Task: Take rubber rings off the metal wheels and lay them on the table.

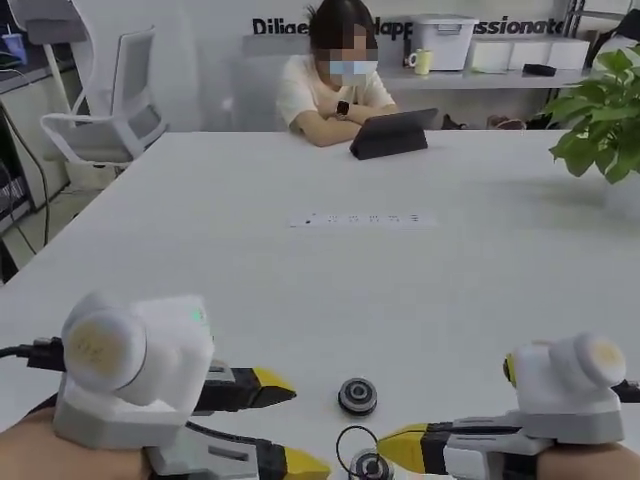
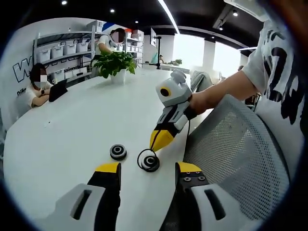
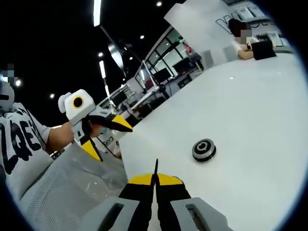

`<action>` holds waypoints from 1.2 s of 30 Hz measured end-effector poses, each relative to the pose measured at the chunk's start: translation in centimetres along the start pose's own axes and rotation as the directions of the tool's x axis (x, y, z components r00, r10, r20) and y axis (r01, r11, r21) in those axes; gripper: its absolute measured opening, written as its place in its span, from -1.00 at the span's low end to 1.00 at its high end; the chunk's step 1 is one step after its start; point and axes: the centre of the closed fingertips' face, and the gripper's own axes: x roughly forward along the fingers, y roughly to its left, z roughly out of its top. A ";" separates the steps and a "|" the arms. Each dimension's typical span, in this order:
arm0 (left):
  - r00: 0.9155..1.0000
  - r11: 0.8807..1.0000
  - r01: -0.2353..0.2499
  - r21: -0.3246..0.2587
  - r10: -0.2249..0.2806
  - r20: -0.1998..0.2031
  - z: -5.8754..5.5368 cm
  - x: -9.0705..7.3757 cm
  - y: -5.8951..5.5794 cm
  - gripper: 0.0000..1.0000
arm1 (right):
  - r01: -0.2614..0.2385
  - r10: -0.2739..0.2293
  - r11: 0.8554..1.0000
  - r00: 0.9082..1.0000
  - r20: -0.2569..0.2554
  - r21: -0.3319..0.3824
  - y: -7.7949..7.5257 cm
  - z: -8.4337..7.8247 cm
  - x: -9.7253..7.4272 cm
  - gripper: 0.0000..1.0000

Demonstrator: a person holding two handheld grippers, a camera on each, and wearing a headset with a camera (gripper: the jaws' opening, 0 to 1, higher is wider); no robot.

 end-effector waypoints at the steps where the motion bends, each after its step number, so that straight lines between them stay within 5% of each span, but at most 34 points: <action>1: 1.000 1.000 0.000 -0.001 0.000 -0.001 0.0 -0.1 0.0 -0.16 | -0.001 0.001 1.000 1.000 -0.002 -0.002 0.0 0.1 0.0 -1.00; 12: 1.000 1.000 -0.017 -0.024 0.017 -0.003 -0.6 -1.2 0.4 -0.05 | -0.024 0.023 0.999 0.999 -0.022 -0.026 0.4 1.5 0.9 -1.00; 36: 0.998 0.997 -0.058 -0.058 0.058 0.012 -1.6 -3.2 1.2 0.09 | -0.038 0.014 0.993 0.980 -0.200 -0.115 0.1 0.4 5.1 -1.00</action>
